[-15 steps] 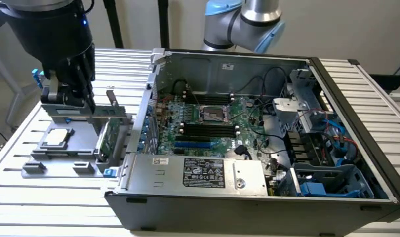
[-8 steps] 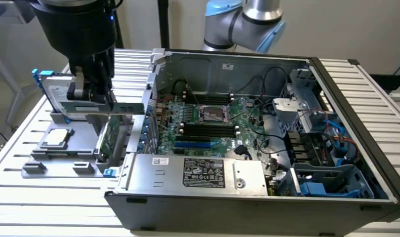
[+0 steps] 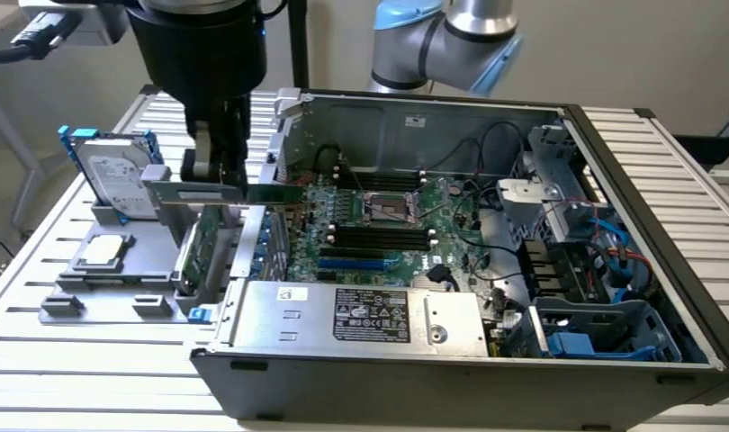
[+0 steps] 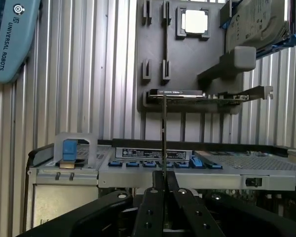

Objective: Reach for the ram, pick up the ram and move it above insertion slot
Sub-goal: 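Pick up the ram and move it above insertion slot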

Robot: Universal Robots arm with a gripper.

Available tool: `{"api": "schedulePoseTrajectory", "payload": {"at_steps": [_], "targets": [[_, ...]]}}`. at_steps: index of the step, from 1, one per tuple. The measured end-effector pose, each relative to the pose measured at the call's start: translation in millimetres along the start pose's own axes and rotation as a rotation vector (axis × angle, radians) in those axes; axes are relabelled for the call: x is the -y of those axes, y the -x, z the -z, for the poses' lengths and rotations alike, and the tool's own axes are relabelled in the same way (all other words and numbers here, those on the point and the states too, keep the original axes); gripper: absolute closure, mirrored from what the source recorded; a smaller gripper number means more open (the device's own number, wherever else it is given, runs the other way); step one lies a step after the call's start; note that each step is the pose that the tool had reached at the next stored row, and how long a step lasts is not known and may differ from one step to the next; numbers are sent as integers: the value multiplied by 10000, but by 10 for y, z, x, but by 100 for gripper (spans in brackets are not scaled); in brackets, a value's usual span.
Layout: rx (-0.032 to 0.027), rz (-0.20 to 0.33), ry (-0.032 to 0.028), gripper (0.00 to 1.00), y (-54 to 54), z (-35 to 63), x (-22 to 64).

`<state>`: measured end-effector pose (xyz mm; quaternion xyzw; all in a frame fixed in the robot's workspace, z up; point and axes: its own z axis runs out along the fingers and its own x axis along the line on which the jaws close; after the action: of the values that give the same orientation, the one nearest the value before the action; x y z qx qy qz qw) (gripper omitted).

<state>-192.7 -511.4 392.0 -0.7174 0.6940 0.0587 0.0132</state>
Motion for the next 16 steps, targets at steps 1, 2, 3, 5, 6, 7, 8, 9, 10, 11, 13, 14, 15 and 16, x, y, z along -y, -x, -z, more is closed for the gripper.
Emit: {"api": "schedulePoseTrajectory", "payload": {"at_steps": [1,2,3,5,6,7,8,9,10,11,13,14,15,16], "targets": [[52,4,0,86,-1,4,45],[107,7,-2,86,-3,6,89],[167,10,-5,86,-4,10,138],[276,18,-7,86,-7,16,228],[325,21,-10,86,-8,17,273],[367,24,-10,86,-9,22,318],[405,26,-13,86,-11,24,363],[432,28,-13,86,-12,27,408],[454,30,-14,86,-13,30,455],[467,31,-13,86,-14,31,500],[477,32,-13,86,-12,30,591],[479,32,-12,86,-10,29,635],[481,31,-11,86,-8,26,681],[481,30,-10,86,-5,23,729]]}}
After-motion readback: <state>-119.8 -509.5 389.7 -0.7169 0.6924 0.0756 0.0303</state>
